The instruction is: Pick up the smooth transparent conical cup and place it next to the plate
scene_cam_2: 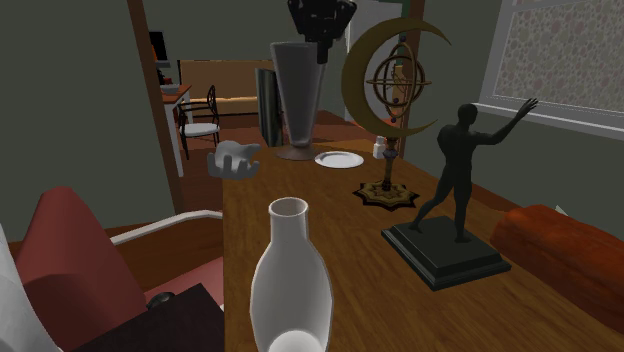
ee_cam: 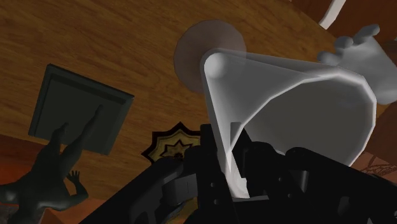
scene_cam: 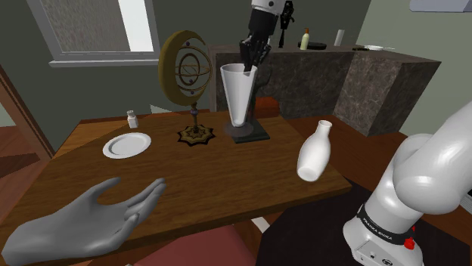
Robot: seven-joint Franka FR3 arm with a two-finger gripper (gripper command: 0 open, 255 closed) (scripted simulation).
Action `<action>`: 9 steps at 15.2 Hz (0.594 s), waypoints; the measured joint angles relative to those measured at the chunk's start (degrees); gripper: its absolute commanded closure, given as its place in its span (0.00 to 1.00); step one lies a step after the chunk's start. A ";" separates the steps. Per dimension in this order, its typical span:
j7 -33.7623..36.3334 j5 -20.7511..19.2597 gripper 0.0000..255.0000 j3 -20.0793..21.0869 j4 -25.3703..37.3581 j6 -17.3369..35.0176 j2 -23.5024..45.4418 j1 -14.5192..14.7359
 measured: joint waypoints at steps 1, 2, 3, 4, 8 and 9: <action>0.22 -0.03 1.00 0.05 0.94 -0.82 0.10 0.03; 0.39 -0.05 1.00 0.07 1.98 -1.63 0.31 0.05; 0.58 -0.08 1.00 0.11 2.94 -2.32 0.56 0.07; 0.58 -0.10 1.00 0.03 3.82 -3.19 0.57 0.03; 1.05 -0.20 1.00 0.01 7.72 -6.10 1.53 0.04; 1.13 -0.22 1.00 -0.03 8.96 -7.00 1.88 0.02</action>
